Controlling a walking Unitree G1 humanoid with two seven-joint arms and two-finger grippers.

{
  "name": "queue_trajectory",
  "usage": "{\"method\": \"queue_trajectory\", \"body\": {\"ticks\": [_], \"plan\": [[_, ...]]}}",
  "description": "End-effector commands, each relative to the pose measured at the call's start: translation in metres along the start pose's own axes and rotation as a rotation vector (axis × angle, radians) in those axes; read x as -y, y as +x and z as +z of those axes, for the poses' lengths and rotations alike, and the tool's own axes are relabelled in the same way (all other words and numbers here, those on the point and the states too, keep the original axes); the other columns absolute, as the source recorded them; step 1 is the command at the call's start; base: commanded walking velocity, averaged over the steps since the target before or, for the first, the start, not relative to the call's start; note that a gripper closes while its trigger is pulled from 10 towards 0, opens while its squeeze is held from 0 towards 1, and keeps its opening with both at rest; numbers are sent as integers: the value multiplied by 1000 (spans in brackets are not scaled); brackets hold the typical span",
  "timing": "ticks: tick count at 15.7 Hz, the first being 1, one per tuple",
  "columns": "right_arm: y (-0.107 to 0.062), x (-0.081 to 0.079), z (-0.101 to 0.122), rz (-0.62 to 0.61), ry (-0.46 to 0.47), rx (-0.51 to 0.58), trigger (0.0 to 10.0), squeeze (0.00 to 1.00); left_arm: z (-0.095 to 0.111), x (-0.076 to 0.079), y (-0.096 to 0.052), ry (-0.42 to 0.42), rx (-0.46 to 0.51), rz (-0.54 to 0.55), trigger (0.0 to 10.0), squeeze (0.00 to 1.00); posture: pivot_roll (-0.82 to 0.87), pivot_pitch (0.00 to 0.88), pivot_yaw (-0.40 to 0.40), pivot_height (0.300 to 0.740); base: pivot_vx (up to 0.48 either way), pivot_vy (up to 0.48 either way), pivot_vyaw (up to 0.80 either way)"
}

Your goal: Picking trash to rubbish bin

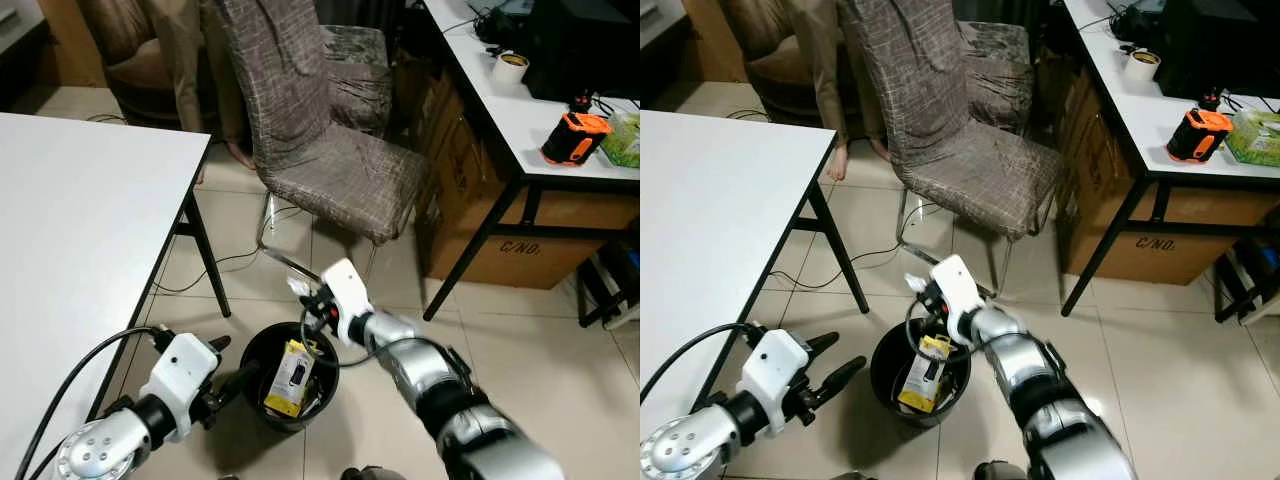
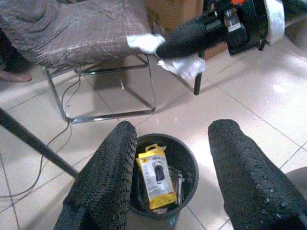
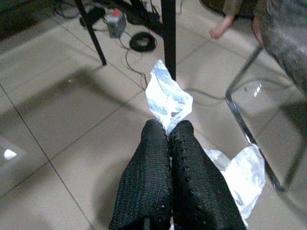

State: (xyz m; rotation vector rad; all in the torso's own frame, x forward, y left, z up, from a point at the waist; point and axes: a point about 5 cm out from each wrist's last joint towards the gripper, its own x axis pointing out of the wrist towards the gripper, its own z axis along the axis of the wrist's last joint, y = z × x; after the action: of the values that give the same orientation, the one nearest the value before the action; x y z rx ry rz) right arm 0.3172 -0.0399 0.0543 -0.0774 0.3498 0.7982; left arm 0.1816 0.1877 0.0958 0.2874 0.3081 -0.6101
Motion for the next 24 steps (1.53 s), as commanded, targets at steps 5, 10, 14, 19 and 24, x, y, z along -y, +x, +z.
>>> {"method": "queue_trajectory", "body": {"ticks": [5, 10, 14, 19, 24], "plan": [[0, 14, 13, 18, 22, 41, 10000, 1000, 9, -2, -2, -4, -24, -1, 10000, 0, 39, 103, -61, 740, 0, 0, 0], [2, 16, 17, 24, 9, 53, 10000, 1000, 10, -2, -2, -1, -37, 6, 10000, 0, 46, 108, -61, 740, 0, 0, 0], [2, 17, 18, 27, -7, 49, 10000, 1000, 11, -3, -1, 6, -43, 11, 10000, 0, 45, 110, -59, 740, 0, 0, 0], [0, 19, 13, -6, -38, 20, 10000, 1000, 11, -4, 1, 11, -41, 40, 10000, 0, 44, 101, -59, 740, 0, 0, 0], [-22, 38, 8, -264, 49, 168, 10000, 0, 15, -19, 22, -178, 32, 292, 10000, 0, 10, 42, -56, 740, 0, 0, 0]]}}
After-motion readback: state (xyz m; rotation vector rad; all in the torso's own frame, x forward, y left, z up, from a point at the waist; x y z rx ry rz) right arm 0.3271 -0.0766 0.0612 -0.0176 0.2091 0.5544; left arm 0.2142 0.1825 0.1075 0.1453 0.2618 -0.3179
